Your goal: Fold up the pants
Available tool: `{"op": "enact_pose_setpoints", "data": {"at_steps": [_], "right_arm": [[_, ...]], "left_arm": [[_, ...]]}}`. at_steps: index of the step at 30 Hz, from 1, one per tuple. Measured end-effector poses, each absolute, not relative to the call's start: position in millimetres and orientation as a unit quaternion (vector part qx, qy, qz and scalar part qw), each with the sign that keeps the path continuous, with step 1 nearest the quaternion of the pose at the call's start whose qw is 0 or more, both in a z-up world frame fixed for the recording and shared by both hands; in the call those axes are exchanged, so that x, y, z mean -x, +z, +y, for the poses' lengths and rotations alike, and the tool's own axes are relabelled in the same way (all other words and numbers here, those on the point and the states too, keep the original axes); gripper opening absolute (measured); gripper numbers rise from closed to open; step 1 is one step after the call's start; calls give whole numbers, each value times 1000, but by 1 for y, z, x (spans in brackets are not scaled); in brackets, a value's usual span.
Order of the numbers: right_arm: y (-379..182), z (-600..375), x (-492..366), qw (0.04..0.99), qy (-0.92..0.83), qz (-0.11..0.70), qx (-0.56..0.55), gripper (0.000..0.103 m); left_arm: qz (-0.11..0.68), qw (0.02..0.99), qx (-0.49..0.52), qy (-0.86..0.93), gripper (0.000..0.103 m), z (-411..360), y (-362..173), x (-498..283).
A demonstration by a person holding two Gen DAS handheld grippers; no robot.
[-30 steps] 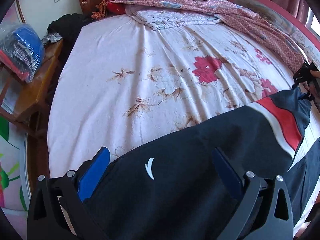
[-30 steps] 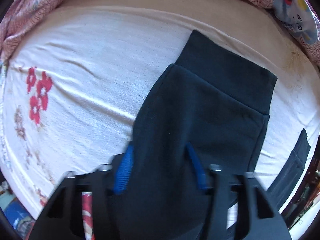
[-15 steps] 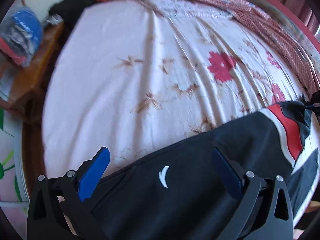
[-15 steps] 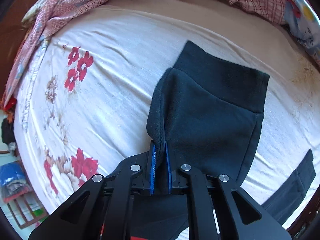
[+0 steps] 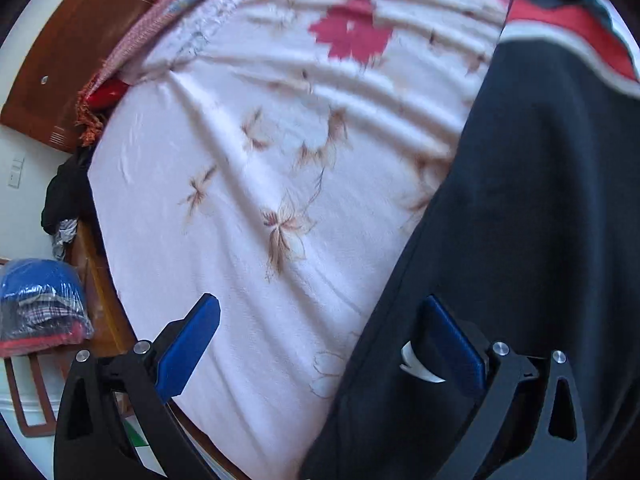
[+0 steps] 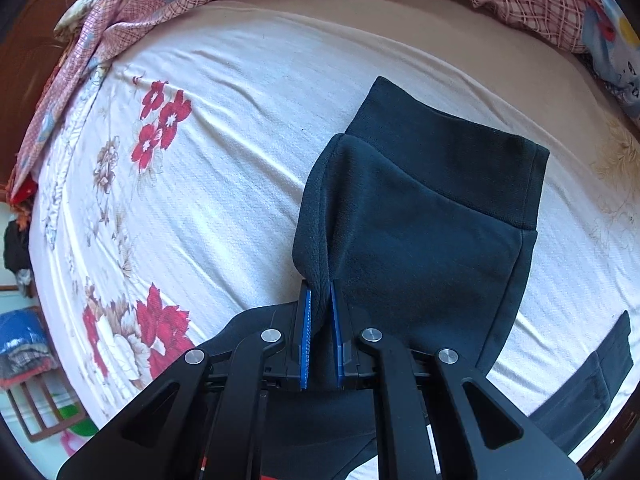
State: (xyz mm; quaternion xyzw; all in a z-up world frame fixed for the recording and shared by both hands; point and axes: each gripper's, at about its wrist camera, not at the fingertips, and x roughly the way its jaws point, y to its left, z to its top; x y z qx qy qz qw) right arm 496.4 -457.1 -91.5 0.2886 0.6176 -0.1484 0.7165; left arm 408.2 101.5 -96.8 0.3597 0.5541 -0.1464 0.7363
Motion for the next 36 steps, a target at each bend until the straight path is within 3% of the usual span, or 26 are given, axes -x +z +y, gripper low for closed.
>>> {"op": "enact_pose_setpoints", "data": {"at_steps": [4,5,6,7,8,9,11,16,20,26,29,33,36], "right_arm": [[-92,-453,-499,719,-147,622,-274,9],[-92,-454,-499,719,-146,620,-276,9],[-92,-453,-499,721,-144,620,-275,9],[-92,-454,-499,721,-144,620,-274,9],[-91,-454,-498,721,-143,619,-275,9],[-90,-454,-498,722,-141,618,-276,8],[-87,-455,-496,726,-133,613,-282,9],[-67,-462,-479,738,-109,592,-305,8],[-28,-470,-456,763,-83,561,-311,8],[39,-488,-382,801,-41,514,-304,8],[54,-510,-321,811,-30,489,-319,8],[35,-539,-239,817,-42,470,-331,8],[-30,-564,-184,789,-34,476,-387,8]], "left_arm": [[579,711,-344,-202,101,107,-102,-408],[595,699,-337,-211,95,109,-103,-409],[607,688,-324,-230,75,110,-103,-407],[613,682,-313,-247,63,108,-98,-404],[615,678,-310,-257,35,107,-96,-401],[615,671,-317,-267,20,105,-93,-395],[620,664,-325,-264,11,103,-95,-389],[607,694,-318,-222,8,105,-85,-376],[555,750,-311,-178,8,104,-45,-346],[473,809,-288,-197,8,94,47,-231],[452,807,-310,-221,8,86,64,-162],[444,797,-335,-237,8,67,43,-102],[471,779,-329,-251,8,61,10,-66]]}}
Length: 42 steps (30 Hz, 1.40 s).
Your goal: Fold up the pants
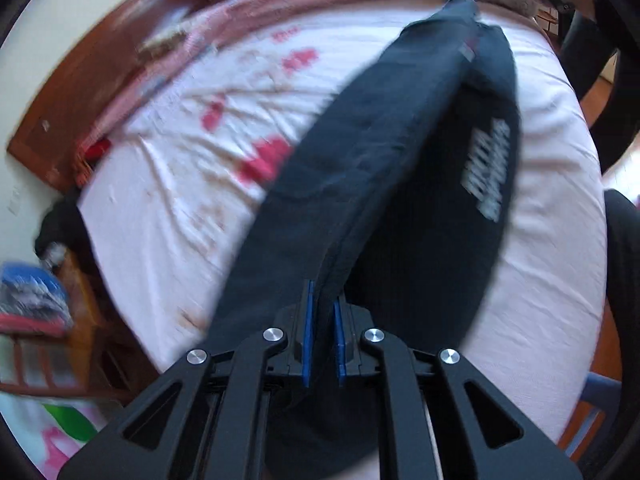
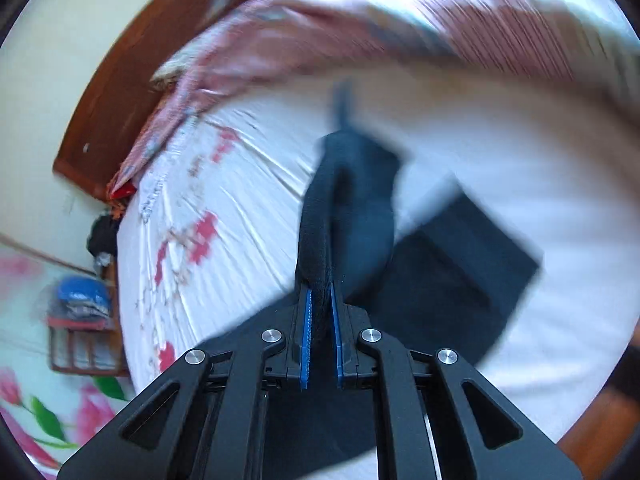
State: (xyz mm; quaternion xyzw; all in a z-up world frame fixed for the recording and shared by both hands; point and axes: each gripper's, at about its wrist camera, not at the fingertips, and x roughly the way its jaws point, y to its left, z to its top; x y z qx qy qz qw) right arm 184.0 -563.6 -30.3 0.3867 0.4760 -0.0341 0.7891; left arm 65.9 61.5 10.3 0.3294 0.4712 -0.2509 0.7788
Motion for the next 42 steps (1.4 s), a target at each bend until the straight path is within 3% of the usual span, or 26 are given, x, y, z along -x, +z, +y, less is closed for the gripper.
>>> {"op": "enact_pose_setpoints", "data": {"at_steps": [4,6,17,20,28,34,35,37,38,39,40,41,42], "right_arm": [[-107,-578,-140,758,-63,490,-425,8],[-124,-585,-122,751,-50,456,-476,8],[-76,-594,-106,780,-15,428,-457,7],[-95,-602,-104,763,-44,466,-446,7],[-130,-607,-89,736,-72,458,-493,7],[-125,-602,-95,729,-92,473,-486,7],[-124,-600,-96,729,-95,478,-480,7],[-120,-598,-100,735,-101,484,-463,12],[-119,-597,-101,735,-105,480,-467,24],[-118,-596,-101,736,-100,475,-473,52],[-113,-592,-102,738,-86,464,-481,69],[-111,-591,-103,739,-84,461,-483,95],[-107,-587,-103,736,-90,467,-482,100]], "left_arm": [[504,757,-326,-259,9,49,-36,-34],[509,760,-319,-248,9,47,-44,-33],[492,788,-271,-253,9,60,-7,-35],[501,768,-292,-271,9,55,-28,-26],[500,769,-302,-258,10,45,-51,-5],[486,783,-303,-242,16,41,-53,5],[485,783,-307,-240,22,40,-54,8],[481,785,-316,-230,27,37,-58,19],[481,785,-322,-222,29,36,-61,22],[480,787,-324,-212,37,35,-61,24],[481,789,-322,-205,44,35,-61,24],[479,794,-320,-193,54,35,-60,26],[477,798,-318,-186,56,37,-58,27]]}}
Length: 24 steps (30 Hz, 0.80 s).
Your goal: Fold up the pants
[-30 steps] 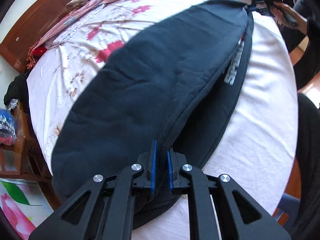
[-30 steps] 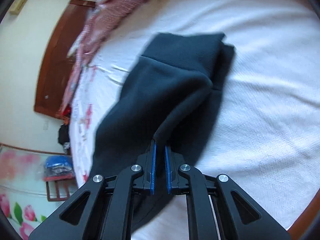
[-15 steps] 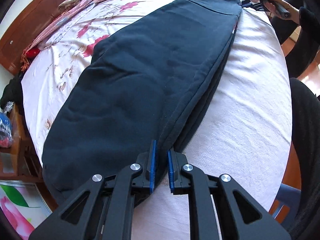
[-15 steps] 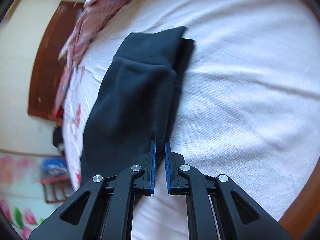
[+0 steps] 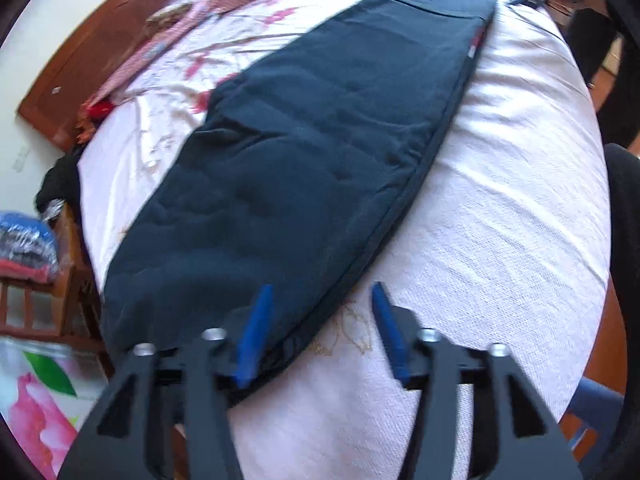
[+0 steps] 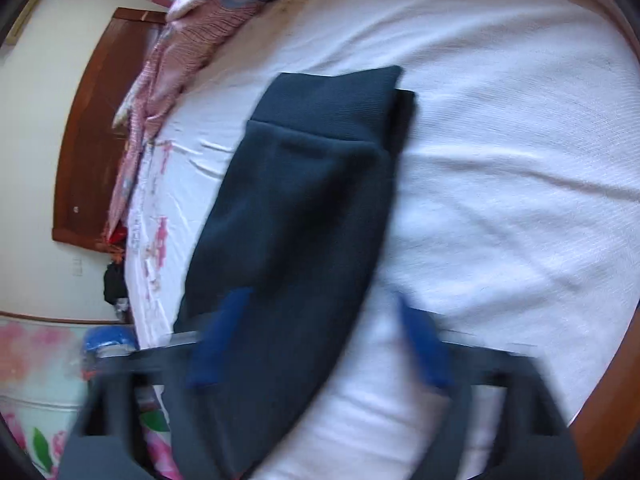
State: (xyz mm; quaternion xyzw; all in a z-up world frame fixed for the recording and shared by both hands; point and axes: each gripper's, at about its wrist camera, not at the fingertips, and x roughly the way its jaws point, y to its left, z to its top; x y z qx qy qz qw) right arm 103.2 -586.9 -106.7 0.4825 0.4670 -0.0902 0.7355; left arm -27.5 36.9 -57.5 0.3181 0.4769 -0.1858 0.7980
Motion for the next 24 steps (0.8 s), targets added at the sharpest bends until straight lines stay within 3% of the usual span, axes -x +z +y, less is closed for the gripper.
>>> {"op": "enact_pose_setpoints", "data": {"at_steps": [1,3,8,11,19,24], "right_arm": [[-105,-584,-103,730,-99,476,-481,100],[-102,-577,-102,722,-93,485,-485,100],[-88,-544,-99,727,-84,533,-425,100],[-80,-517,-97,739,-71,552,-380,100],[-70,-459,-87,765,-87,571,-286,100],[-69,-460,-76,775,-104,549,-296,100]], "left_arm": [[480,800,-312,-180,57,39,-55,29],[484,803,-305,-164,71,43,-50,30],[495,818,-264,-125,78,44,-29,30],[487,830,-247,-115,90,29,-11,28],[506,857,-90,-41,97,-9,15,-10],[524,851,-5,32,100,-18,1,-33]]}}
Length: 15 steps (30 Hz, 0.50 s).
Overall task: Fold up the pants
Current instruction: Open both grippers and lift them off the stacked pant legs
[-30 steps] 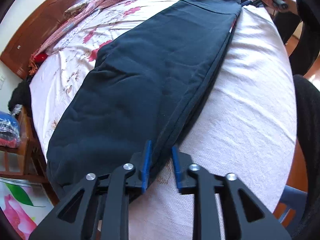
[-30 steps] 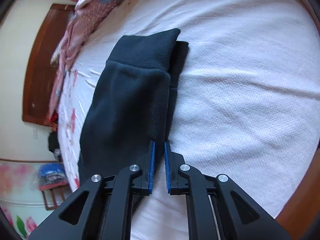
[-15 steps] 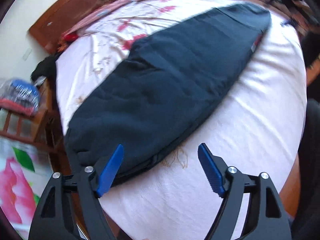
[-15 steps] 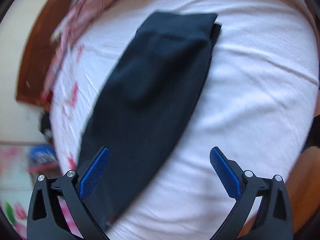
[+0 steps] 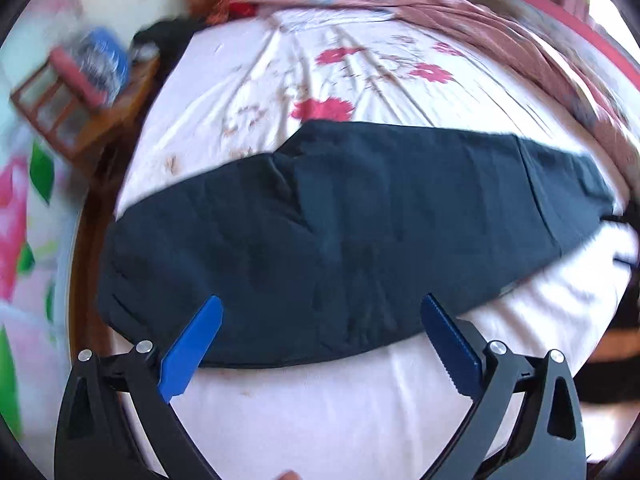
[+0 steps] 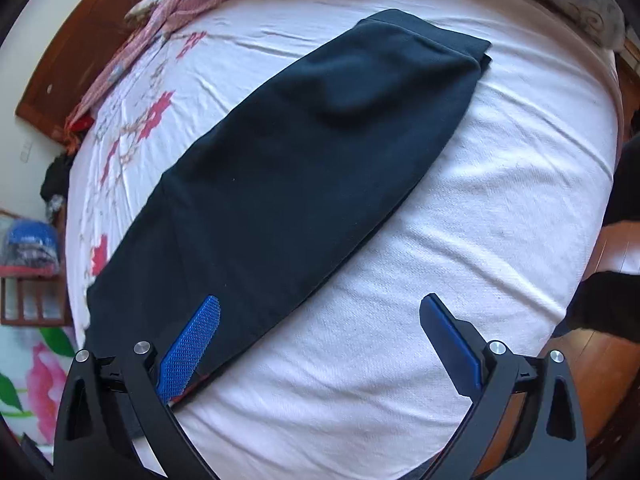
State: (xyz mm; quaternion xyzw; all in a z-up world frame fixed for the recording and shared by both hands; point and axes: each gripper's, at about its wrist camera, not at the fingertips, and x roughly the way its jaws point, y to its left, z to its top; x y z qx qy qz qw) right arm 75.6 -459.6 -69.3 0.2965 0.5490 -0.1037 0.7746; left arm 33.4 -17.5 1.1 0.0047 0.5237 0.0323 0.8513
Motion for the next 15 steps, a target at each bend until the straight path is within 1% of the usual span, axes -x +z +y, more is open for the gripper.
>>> {"op": "enact_pose_setpoints", "data": {"at_steps": [9,15], "right_arm": [[-68,-478,-66,784,-126,526,-305,100],[-72,-507,-67,777,-145,518,-327,100]], "left_arm": [[541,832,71,101,100,1,-33,-55],[545,828,74,109,100,4,-44,-63]]}}
